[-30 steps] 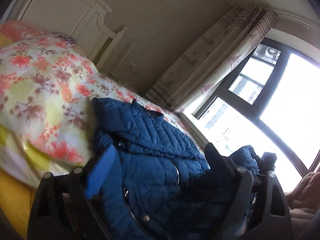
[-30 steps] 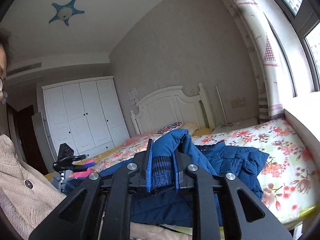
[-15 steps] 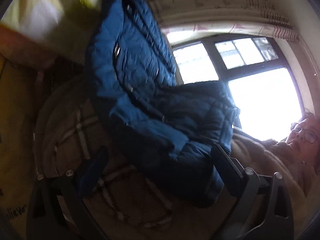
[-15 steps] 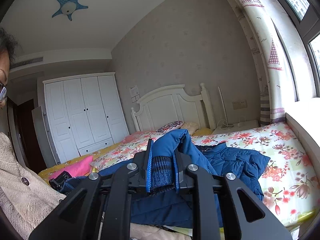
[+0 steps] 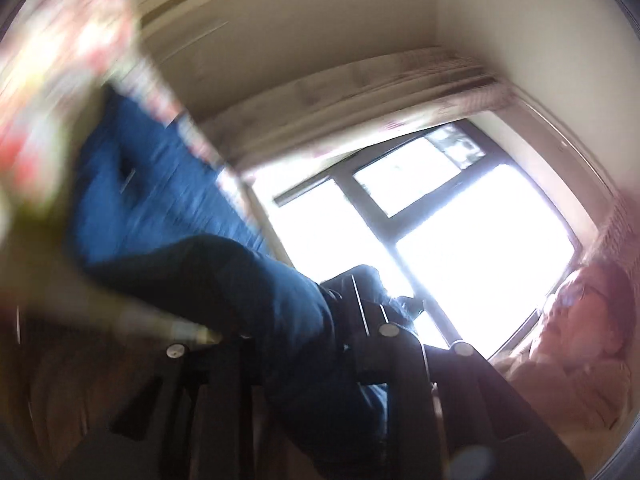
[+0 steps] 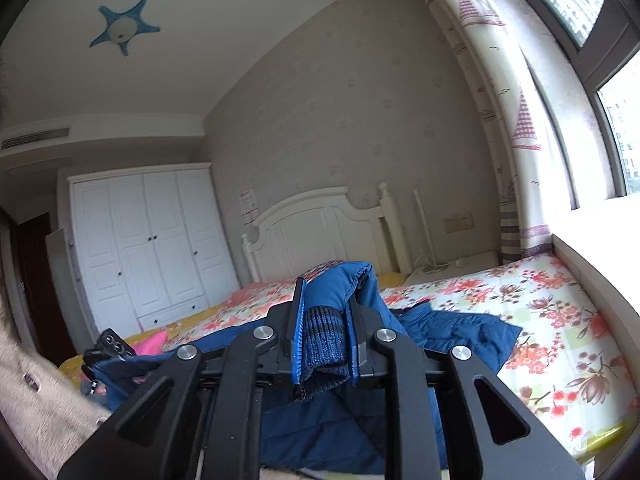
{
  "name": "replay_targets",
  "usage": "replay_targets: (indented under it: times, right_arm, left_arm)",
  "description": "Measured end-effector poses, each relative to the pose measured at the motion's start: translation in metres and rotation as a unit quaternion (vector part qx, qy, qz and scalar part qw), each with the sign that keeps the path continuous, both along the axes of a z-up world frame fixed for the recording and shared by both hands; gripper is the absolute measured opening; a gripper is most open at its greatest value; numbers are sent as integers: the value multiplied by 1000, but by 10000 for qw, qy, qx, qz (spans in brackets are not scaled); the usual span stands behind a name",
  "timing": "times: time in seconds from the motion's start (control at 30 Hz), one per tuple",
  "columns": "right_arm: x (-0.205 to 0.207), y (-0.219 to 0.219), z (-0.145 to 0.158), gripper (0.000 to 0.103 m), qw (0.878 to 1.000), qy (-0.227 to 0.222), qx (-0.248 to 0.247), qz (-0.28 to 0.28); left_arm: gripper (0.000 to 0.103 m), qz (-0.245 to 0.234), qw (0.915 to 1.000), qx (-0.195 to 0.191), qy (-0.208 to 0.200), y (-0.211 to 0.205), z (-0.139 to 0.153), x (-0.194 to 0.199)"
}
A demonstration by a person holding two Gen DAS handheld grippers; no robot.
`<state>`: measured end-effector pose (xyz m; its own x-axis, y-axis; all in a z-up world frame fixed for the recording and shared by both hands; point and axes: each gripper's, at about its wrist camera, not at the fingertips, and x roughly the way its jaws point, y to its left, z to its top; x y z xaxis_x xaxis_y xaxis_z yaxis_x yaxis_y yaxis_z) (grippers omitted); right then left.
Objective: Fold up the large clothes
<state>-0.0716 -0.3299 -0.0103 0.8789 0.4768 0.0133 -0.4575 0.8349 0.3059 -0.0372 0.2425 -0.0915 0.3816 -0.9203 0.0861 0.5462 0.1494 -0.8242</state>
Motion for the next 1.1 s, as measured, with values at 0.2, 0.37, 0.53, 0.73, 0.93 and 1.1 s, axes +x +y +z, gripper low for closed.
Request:
replay_targets:
  times: [0.2, 0.37, 0.53, 0.73, 0.93, 1.1]
  right_arm:
    - [105, -27, 9, 19, 9947, 625, 71, -817]
    - [211, -44, -36, 43, 9727, 2114, 109, -951]
    - [214, -67, -64, 76, 9681, 2231, 271, -1107]
    - [224, -88, -76, 76, 9615, 2500, -218, -1121]
    - [269, -73, -85, 76, 9483, 2985, -785, -739]
    - [306, -61, -101, 76, 9312, 3422, -1134, -545]
  left_arm:
    - [27, 293, 9989, 46, 359, -32, 56, 154]
    - [97, 1520, 9761, 512, 1467, -21, 17, 282]
    - [100, 2012, 9566, 204, 2098, 15, -21, 305]
    - [100, 2170, 9408, 1804, 1876, 12, -16, 314]
    - [100, 1572, 9199, 3329, 1350, -53, 8, 348]
    - [99, 1128, 8992, 3976, 1440, -87, -1, 379]
